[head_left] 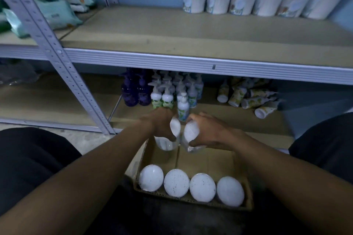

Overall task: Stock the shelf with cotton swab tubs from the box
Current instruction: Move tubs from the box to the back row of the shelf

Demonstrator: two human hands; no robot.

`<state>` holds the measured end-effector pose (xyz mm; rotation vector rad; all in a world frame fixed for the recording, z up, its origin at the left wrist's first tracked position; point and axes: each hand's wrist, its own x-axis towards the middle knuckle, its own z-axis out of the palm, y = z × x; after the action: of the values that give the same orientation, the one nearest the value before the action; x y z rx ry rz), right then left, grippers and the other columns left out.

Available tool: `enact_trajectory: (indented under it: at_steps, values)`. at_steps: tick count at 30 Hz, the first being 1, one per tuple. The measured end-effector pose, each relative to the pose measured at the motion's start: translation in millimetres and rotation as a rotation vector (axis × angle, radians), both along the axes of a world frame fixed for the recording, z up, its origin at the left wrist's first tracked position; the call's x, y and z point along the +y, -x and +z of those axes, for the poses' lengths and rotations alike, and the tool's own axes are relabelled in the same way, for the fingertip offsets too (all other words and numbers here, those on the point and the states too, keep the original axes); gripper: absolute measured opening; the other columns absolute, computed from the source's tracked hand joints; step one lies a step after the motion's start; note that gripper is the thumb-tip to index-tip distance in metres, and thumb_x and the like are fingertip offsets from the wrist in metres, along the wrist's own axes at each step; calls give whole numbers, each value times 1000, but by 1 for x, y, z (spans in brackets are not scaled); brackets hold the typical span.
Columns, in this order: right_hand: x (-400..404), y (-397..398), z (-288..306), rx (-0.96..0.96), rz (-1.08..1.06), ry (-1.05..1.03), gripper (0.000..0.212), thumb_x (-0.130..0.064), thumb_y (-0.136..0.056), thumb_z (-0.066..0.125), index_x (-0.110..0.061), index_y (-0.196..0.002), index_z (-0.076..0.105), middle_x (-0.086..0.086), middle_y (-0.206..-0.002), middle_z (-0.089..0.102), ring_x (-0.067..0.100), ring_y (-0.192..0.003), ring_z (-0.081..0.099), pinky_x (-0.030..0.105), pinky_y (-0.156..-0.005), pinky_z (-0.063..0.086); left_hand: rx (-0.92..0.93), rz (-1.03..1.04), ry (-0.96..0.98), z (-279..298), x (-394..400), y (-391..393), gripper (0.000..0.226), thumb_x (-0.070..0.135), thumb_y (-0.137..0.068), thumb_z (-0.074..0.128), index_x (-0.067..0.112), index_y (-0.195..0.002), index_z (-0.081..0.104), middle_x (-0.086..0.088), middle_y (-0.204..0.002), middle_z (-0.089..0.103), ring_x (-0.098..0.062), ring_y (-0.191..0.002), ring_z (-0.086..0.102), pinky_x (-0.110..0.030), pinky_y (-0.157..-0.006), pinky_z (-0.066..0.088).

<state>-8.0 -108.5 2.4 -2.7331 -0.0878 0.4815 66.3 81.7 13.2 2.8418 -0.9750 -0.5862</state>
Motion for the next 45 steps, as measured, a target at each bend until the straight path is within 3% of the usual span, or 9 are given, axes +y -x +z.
enact_trajectory:
  at_steps: [5, 9, 15, 22, 27, 34, 38, 42, 45]
  values:
    - [-16, 14, 69, -32, 91, 99, 77, -54, -65, 80, -37, -131, 45, -3, -119, 46, 18, -102, 50, 37, -78, 50, -83, -83, 61, 60, -5, 10, 86, 55, -64, 82, 23, -137, 50, 1, -136, 55, -22, -120, 53, -40, -97, 48]
    - [-28, 25, 115, -96, 92, 151, 81, -66, -56, 73, -47, -129, 45, -5, -116, 40, 19, -101, 53, 42, -82, 55, -133, -134, 98, 111, -17, 21, 79, 57, -61, 81, 25, -129, 55, 4, -126, 60, -18, -111, 56, -40, -94, 51]
    - [-44, 37, 181, -278, 132, 170, 75, -58, -59, 73, -44, -130, 55, -5, -109, 54, 17, -102, 52, 38, -81, 52, -300, -207, 88, 184, -38, 29, 78, 59, -60, 80, 28, -128, 59, 5, -127, 59, -18, -115, 54, -37, -98, 47]
    - [-58, 42, 243, -400, 73, 279, 80, -56, -66, 75, -32, -139, 54, 1, -136, 58, 23, -119, 55, 35, -93, 48, -402, -189, 56, 251, -64, 29, 81, 68, -58, 77, 30, -128, 59, 7, -130, 60, -18, -115, 55, -31, -93, 46]
    - [-75, 41, 279, -419, -28, 326, 82, -61, -66, 75, -30, -138, 53, -2, -135, 59, 22, -119, 55, 38, -98, 48, -410, -182, 81, 288, -84, 28, 76, 67, -62, 76, 30, -127, 59, 11, -130, 59, -18, -117, 55, -35, -98, 47]
    - [-106, 33, 301, -478, -126, 332, 69, -59, -70, 72, -32, -131, 59, -6, -136, 58, 20, -121, 53, 35, -96, 47, -387, -151, 101, 312, -125, 8, 72, 72, -49, 74, 29, -107, 69, 4, -112, 69, -26, -99, 68, -43, -85, 58]
    - [-120, 21, 294, -505, -174, 310, 55, -58, -69, 72, -32, -118, 67, -3, -125, 61, 19, -114, 53, 37, -95, 49, -385, -154, 56, 311, -149, -3, 90, 78, -43, 66, 16, -109, 70, -4, -115, 68, -30, -95, 69, -44, -83, 59]
    - [-133, 11, 279, -528, -234, 268, 43, -55, -69, 71, -31, -105, 69, -5, -114, 63, 16, -111, 53, 36, -93, 50, -378, -172, 32, 300, -168, -16, 81, 75, -55, 68, 15, -110, 69, -3, -118, 66, -30, -97, 69, -43, -79, 61]
    - [-144, 3, 269, -533, -290, 240, 39, -54, -66, 70, -32, -99, 68, -6, -111, 63, 14, -111, 53, 38, -91, 50, -360, -166, 39, 291, -182, -24, 86, 76, -49, 65, 18, -112, 67, 0, -118, 66, -27, -99, 68, -42, -81, 60]
